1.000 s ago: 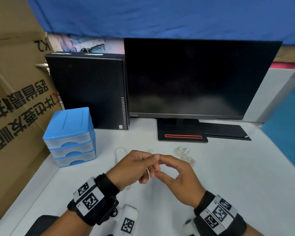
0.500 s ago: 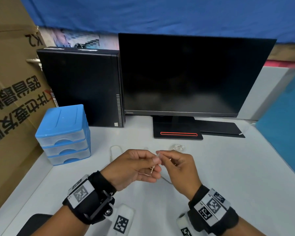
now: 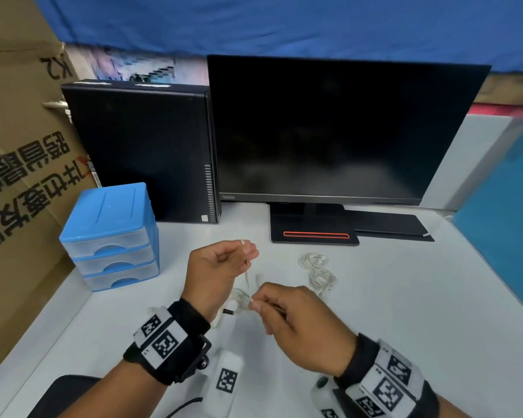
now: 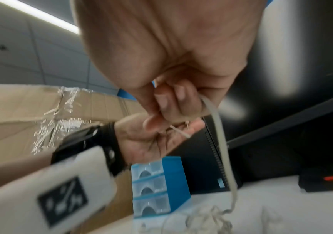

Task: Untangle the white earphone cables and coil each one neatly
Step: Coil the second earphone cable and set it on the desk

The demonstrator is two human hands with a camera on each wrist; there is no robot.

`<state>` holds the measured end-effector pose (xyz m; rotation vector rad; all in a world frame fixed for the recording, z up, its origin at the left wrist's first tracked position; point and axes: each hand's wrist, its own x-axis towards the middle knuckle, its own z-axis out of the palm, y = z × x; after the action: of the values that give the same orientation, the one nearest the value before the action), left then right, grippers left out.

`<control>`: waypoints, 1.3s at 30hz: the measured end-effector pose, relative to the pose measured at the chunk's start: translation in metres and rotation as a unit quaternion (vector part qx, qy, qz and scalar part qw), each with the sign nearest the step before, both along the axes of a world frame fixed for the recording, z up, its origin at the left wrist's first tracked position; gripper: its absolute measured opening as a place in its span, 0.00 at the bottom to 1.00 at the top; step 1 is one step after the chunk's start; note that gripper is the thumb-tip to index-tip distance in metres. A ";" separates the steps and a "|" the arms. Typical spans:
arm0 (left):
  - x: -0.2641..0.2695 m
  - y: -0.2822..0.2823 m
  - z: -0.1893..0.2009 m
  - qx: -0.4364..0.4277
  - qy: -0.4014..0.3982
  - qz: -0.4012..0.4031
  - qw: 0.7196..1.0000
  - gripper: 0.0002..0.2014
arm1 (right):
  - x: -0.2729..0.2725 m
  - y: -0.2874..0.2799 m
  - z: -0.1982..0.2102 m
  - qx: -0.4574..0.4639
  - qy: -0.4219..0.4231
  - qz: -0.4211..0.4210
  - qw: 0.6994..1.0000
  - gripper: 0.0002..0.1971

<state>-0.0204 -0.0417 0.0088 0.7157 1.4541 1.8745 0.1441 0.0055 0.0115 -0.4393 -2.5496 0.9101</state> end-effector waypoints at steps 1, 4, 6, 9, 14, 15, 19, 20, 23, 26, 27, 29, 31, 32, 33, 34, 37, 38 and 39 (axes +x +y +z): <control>0.001 0.001 -0.001 -0.005 0.018 0.000 1.000 0.06 | 0.002 0.000 0.007 0.001 -0.004 0.015 1.000 0.11; 0.005 0.000 -0.006 -0.027 0.136 -0.021 0.990 0.05 | 0.008 0.000 0.028 0.002 0.024 0.027 0.999 0.09; 0.012 -0.004 -0.008 -0.033 0.214 -0.101 0.971 0.07 | 0.010 0.008 0.037 -0.015 0.086 -0.005 0.996 0.08; 0.021 -0.009 -0.003 -0.027 0.191 -0.200 0.961 0.09 | 0.012 0.024 0.039 -0.050 0.150 -0.067 0.985 0.09; 0.025 -0.014 0.010 0.008 0.091 -0.280 0.956 0.12 | 0.011 0.042 0.028 -0.073 0.201 -0.153 0.965 0.08; 0.024 -0.016 0.013 0.018 0.060 -0.290 0.955 0.13 | 0.010 0.046 0.024 -0.086 0.206 -0.160 0.961 0.09; 0.019 -0.017 0.025 0.053 -0.016 -0.268 0.962 0.12 | 0.000 0.042 0.001 -0.126 0.154 -0.132 0.971 0.13; 0.017 -0.017 0.028 0.058 -0.029 -0.242 0.968 0.12 | -0.002 0.036 -0.006 -0.119 0.119 -0.114 0.979 0.13; 0.006 -0.012 0.026 0.060 -0.034 -0.145 0.987 0.15 | -0.005 0.016 -0.013 -0.097 -0.003 -0.041 0.994 0.13; -0.011 -0.006 0.016 0.044 0.039 -0.059 0.997 0.10 | -0.002 -0.003 -0.001 -0.074 -0.051 0.042 0.995 0.13; -0.015 -0.005 0.012 0.033 0.071 -0.047 0.996 0.09 | 0.000 -0.007 0.007 -0.074 -0.033 0.056 0.995 0.12; -0.019 -0.005 0.005 0.010 0.133 -0.054 0.990 0.09 | 0.002 -0.008 0.024 -0.078 0.026 0.051 0.995 0.11; -0.013 -0.007 0.003 -0.014 0.208 -0.100 0.973 0.11 | 0.005 0.000 0.036 -0.076 0.083 0.018 0.993 0.11; -0.008 -0.009 0.005 -0.022 0.236 -0.135 0.962 0.11 | 0.007 0.007 0.040 -0.070 0.109 -0.003 0.991 0.11; -0.002 -0.011 0.006 -0.024 0.244 -0.171 0.954 0.12 | 0.009 0.015 0.042 -0.065 0.139 -0.025 0.988 0.11; 0.004 -0.012 0.010 -0.019 0.229 -0.206 0.951 0.12 | 0.010 0.023 0.043 -0.064 0.166 -0.050 0.983 0.11; 0.017 -0.019 0.024 0.018 0.125 -0.286 0.950 0.15 | 0.009 0.045 0.036 -0.095 0.209 -0.124 0.965 0.10; 0.019 -0.021 0.029 0.033 0.101 -0.298 0.948 0.16 | 0.007 0.048 0.031 -0.107 0.205 -0.135 0.964 0.10; 0.020 -0.023 0.034 0.049 0.084 -0.301 0.949 0.15 | 0.005 0.048 0.025 -0.114 0.189 -0.134 0.966 0.10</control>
<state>-0.0008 -0.0647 0.0430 1.2330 1.0733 1.4364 0.1496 0.0537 0.0368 -0.5960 -1.9951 1.0714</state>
